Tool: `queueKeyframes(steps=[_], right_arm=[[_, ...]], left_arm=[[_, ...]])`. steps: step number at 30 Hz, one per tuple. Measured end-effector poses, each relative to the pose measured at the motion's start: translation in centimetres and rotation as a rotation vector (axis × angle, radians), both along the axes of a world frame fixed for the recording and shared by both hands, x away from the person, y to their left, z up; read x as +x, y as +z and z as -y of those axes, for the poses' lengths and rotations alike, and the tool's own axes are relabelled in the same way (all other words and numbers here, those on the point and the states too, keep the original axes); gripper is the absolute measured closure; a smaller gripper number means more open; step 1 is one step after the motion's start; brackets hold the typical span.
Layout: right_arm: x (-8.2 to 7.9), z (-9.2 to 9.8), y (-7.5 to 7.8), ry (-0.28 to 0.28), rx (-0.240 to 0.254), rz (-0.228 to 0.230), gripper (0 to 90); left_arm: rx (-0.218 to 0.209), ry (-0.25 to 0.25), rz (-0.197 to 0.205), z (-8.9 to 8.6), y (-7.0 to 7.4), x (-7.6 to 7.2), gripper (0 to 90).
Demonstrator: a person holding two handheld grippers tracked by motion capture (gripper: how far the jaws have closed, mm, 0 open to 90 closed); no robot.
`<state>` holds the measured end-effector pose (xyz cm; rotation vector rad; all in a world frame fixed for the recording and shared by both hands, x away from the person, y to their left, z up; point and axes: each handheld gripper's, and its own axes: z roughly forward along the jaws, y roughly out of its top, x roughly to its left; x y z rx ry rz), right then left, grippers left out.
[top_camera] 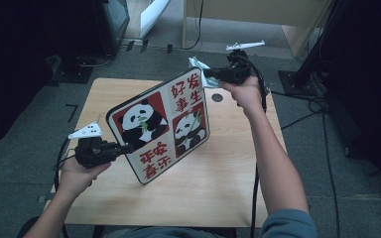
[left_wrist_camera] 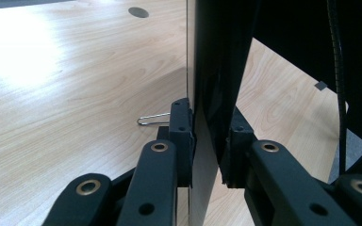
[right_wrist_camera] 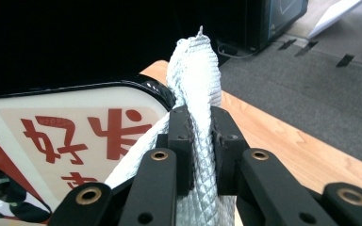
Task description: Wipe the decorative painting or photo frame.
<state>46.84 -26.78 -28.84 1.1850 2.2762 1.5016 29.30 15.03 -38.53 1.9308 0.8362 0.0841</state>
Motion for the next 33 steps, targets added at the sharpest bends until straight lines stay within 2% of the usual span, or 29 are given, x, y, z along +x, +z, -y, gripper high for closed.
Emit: queueKeyframes(steps=[5, 9, 12, 20, 24, 28, 30, 33], right_arm=[[-0.2, 0.0, -0.5, -0.004, 0.008, 0.007, 81.4], [-0.3, 0.1, -1.1, -0.004, 0.005, -0.026, 81.4], [-0.4, 0.2, -1.5, -0.005, 0.009, -0.011, 81.4], [-0.7, 0.4, -2.6, -0.014, 0.014, -0.050, 81.4], [-1.0, 0.4, -3.0, -0.018, 0.020, -0.020, 81.4], [-1.0, 0.6, -3.7, -0.019, 0.023, -0.048, 81.4], [-1.2, 0.6, -4.1, -0.019, 0.024, -0.031, 81.4], [-1.3, 0.7, -4.5, -0.025, 0.031, -0.037, 81.4]], left_arm=[[-0.001, -0.002, 0.001, 0.0, 0.0, 0.0, 78.6], [-0.005, -0.002, 0.000, 0.0, -0.1, 0.0, 78.5], [-0.004, -0.003, 0.001, 0.0, -0.1, 0.0, 78.6], [-0.006, -0.006, 0.001, 0.0, -0.1, 0.0, 78.6], [-0.007, -0.007, 0.001, 0.0, -0.1, 0.0, 78.6], [-0.009, -0.009, 0.001, 0.0, -0.1, 0.0, 78.6], [-0.009, -0.009, 0.001, 0.0, -0.1, 0.0, 78.6], [-0.009, -0.010, 0.001, 0.0, -0.2, 0.0, 78.6]])
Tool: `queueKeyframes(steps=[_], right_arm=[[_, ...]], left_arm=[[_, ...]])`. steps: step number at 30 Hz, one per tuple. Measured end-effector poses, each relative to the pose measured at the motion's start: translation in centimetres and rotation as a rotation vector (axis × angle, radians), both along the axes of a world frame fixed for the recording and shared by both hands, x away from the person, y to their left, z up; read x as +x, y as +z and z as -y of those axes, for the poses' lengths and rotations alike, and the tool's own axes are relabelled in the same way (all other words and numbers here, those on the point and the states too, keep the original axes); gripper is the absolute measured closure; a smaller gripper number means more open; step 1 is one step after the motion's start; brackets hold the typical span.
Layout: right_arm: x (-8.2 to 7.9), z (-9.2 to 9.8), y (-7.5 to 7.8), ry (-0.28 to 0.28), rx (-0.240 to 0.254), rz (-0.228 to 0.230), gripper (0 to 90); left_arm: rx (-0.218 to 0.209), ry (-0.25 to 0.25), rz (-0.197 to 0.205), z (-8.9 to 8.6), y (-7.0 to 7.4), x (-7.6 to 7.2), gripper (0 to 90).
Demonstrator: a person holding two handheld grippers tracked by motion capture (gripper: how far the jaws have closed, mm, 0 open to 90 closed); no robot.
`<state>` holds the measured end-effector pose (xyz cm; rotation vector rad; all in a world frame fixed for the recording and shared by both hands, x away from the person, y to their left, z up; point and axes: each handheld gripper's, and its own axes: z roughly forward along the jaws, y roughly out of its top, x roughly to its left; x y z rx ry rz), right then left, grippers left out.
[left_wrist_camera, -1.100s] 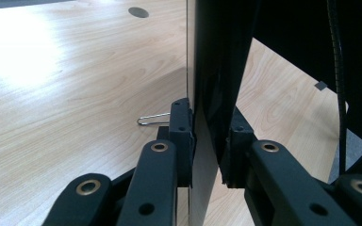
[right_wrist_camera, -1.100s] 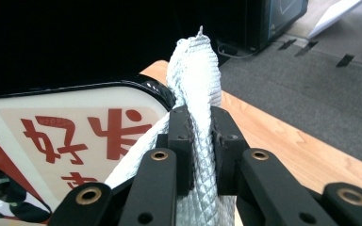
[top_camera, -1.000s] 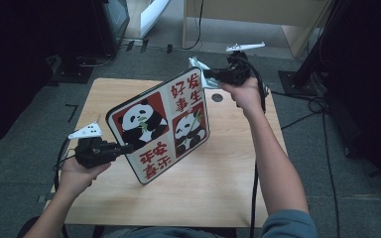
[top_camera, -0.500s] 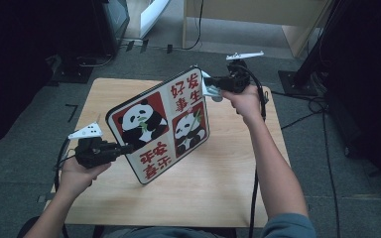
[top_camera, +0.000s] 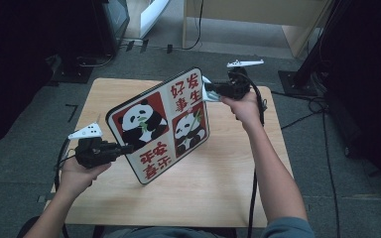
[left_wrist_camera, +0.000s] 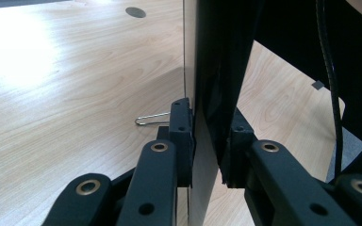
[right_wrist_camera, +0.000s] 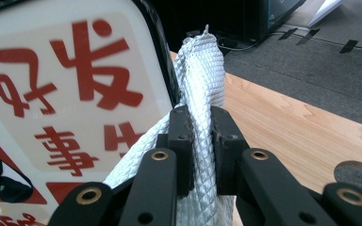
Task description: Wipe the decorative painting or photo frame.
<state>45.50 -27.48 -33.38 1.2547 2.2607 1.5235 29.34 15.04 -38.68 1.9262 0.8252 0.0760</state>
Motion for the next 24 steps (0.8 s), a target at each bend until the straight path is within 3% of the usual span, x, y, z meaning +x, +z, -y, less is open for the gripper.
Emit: queueKeyframes(steps=[4, 8, 13, 16, 21, 24], right_arm=[[-0.1, 0.1, -0.4, -0.004, -0.005, -0.021, 81.4], [-0.5, 0.1, -0.8, -0.009, -0.007, 0.005, 81.4], [-0.6, 0.4, -1.6, -0.012, 0.008, -0.025, 81.4], [-1.0, 0.4, -2.0, -0.017, 0.014, -0.011, 81.3], [-1.1, 0.6, -2.8, -0.020, 0.022, -0.037, 81.4], [-1.3, 0.7, -3.2, -0.025, 0.025, -0.029, 81.3]], left_arm=[[0.001, -0.001, 0.000, 0.0, 0.0, 0.0, 78.6], [-0.001, -0.002, -0.001, 0.0, 0.0, 0.0, 78.6], [-0.003, -0.003, -0.002, 0.0, 0.0, 0.0, 78.6], [-0.002, -0.004, -0.002, 0.0, 0.0, 0.0, 78.6], [0.000, -0.006, 0.001, 0.0, 0.0, 0.0, 78.5], [0.001, -0.008, 0.002, 0.0, -0.1, 0.1, 78.5]])
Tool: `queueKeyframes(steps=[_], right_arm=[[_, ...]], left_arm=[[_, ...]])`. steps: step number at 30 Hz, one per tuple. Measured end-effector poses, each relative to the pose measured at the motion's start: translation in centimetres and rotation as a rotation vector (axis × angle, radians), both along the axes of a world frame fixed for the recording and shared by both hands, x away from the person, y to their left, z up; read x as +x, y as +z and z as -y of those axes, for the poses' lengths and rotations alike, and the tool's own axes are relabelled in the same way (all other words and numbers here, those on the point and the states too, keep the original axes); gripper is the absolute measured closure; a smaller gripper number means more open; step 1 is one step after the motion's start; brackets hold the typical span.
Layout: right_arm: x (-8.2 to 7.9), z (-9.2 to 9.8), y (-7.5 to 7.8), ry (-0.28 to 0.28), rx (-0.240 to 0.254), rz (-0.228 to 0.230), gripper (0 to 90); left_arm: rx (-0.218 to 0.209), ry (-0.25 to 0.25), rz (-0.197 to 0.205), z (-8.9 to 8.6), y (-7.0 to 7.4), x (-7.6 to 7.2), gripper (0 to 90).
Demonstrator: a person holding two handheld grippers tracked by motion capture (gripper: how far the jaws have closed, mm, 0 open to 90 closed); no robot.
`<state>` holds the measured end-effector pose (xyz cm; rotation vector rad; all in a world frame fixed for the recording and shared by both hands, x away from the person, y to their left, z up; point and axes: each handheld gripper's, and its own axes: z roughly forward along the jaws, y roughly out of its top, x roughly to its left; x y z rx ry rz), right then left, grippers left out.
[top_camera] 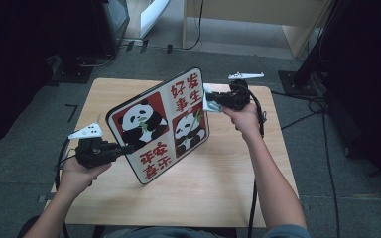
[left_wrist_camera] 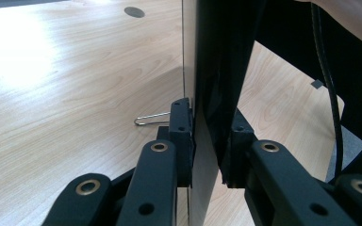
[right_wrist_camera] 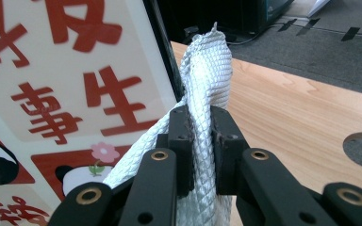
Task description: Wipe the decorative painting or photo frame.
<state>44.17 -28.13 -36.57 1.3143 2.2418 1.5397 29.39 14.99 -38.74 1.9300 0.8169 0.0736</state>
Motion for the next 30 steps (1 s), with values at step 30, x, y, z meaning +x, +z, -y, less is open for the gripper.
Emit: queueKeyframes(steps=[30], right_arm=[[-0.8, 0.8, -3.8, -0.006, -0.002, -0.067, 81.3]], left_arm=[[0.006, -0.007, 0.003, 0.0, 0.0, 0.0, 78.5]])
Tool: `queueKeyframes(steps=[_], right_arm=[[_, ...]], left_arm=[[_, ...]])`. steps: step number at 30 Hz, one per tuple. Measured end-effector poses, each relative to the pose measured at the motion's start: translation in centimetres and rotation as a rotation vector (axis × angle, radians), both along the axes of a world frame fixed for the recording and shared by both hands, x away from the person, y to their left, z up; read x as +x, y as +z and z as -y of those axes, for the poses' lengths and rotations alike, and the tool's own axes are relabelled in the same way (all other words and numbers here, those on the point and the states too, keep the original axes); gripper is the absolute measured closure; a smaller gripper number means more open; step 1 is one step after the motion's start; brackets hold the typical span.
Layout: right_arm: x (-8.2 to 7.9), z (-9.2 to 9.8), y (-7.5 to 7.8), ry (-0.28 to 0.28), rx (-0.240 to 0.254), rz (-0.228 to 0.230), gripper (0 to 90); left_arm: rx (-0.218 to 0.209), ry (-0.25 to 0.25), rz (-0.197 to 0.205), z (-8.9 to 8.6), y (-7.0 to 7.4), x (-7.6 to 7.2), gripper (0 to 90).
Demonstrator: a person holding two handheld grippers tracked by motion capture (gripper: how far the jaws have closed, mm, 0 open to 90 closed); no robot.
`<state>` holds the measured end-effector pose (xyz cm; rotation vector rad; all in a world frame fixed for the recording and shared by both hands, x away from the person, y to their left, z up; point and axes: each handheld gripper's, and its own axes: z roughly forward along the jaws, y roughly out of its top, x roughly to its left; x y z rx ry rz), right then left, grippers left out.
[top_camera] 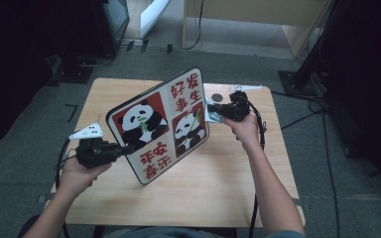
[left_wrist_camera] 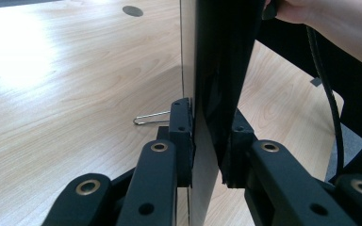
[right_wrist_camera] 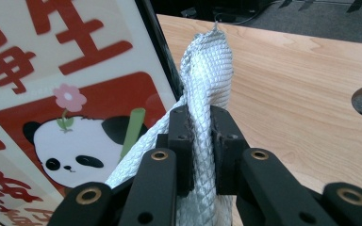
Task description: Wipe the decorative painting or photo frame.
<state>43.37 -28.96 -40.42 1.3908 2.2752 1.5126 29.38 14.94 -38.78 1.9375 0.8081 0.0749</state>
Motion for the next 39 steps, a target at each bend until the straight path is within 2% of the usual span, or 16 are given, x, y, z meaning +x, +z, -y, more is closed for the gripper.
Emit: queueKeyframes(steps=[3, 10, 12, 17, 22, 27, 30, 37, 39], right_arm=[[-0.2, 0.0, -0.4, -0.005, -0.001, 0.014, 81.3], [-0.6, 0.2, -1.4, -0.009, -0.004, -0.011, 81.2], [-0.8, 0.3, -1.8, -0.012, -0.003, -0.001, 81.1], [-1.1, 0.4, -2.7, -0.014, -0.005, -0.026, 81.1], [-1.5, 0.3, -3.4, -0.024, -0.022, -0.008, 81.1], [-1.6, 0.5, -4.1, -0.024, -0.025, -0.032, 81.1], [-1.8, 0.5, -4.6, -0.025, -0.027, -0.026, 81.0], [-1.8, 0.7, -5.8, -0.026, -0.042, -0.068, 81.1], [-2.0, 0.7, -6.1, -0.029, -0.047, -0.050, 81.1]], left_arm=[[-0.001, 0.000, 0.000, 0.0, 0.0, 0.0, 78.5], [0.000, 0.001, 0.001, 0.0, 0.0, 0.0, 78.5], [0.001, 0.001, 0.001, 0.0, 0.0, 0.0, 78.5], [-0.002, 0.002, -0.002, 0.1, -0.1, 0.0, 78.5], [0.002, -0.002, 0.001, 0.1, 0.0, 0.0, 78.5], [0.004, -0.003, 0.002, 0.1, -0.1, 0.0, 78.4], [0.007, -0.003, 0.004, 0.1, -0.1, -0.1, 78.4], [0.013, -0.002, 0.006, 0.3, 0.0, -0.2, 78.3], [0.010, -0.002, 0.003, 0.3, 0.0, -0.2, 78.3]])
